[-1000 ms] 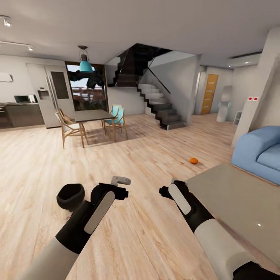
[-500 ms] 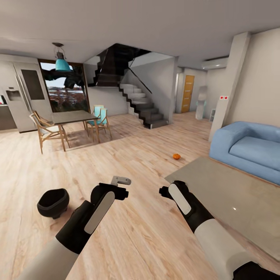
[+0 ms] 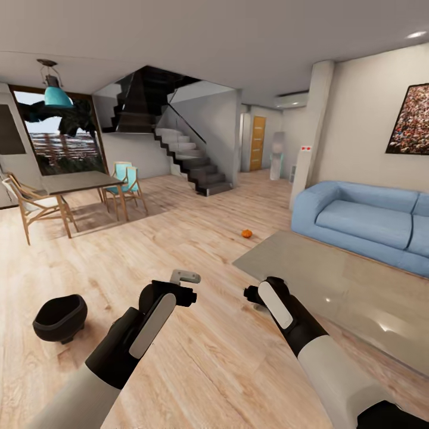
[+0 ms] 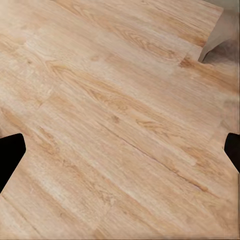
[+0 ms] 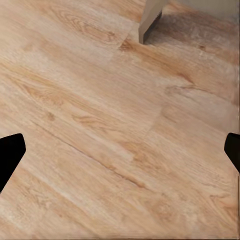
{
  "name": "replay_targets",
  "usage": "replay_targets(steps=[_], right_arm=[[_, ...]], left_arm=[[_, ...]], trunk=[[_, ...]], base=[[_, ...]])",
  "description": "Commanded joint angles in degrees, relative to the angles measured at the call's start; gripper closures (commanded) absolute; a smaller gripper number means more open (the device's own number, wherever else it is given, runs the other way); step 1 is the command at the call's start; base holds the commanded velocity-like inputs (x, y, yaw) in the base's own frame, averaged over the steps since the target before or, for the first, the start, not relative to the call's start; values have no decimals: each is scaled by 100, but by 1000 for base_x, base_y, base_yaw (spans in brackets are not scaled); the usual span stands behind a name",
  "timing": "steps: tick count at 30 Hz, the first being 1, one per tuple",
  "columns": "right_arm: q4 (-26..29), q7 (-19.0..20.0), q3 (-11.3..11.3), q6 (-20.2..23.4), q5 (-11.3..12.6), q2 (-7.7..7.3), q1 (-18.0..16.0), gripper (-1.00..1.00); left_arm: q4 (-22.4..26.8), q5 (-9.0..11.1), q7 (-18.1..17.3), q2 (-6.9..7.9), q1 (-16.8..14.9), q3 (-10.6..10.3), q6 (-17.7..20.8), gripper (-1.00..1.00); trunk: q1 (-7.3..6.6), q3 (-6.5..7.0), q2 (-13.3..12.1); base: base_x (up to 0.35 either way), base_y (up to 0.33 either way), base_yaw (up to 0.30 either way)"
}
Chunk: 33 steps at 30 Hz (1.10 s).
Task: Place each of the two pumpkins and all three candles from the living room inside a cabinet in the living room (use any cabinet), then make sure every cabinet is closed, and position the cauldron so it is next to a table in the living room.
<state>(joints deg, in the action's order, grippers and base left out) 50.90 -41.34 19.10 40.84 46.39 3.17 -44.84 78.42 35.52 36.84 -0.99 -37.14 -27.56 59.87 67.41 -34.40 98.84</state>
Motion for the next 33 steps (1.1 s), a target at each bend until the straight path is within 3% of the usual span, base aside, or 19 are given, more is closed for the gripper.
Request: replay_targets(steps=[1, 16, 33], right_arm=[[3, -56, 15, 3, 54, -1, -7, -100], [-1, -50, 15, 3, 54, -1, -5, -100], [8, -51, 16, 3, 55, -1, -7, -100]], left_arm=[[6, 55, 60, 2, -4, -4, 13, -100], [-6, 44, 72, 2, -4, -4, 13, -100], [-7, 43, 78, 2, -4, -4, 13, -100]], trunk=[[-3, -6, 4], [-3, -7, 4], [-3, -8, 4]], base=[[-214, 156, -276], [26, 101, -262], [92, 21, -29]])
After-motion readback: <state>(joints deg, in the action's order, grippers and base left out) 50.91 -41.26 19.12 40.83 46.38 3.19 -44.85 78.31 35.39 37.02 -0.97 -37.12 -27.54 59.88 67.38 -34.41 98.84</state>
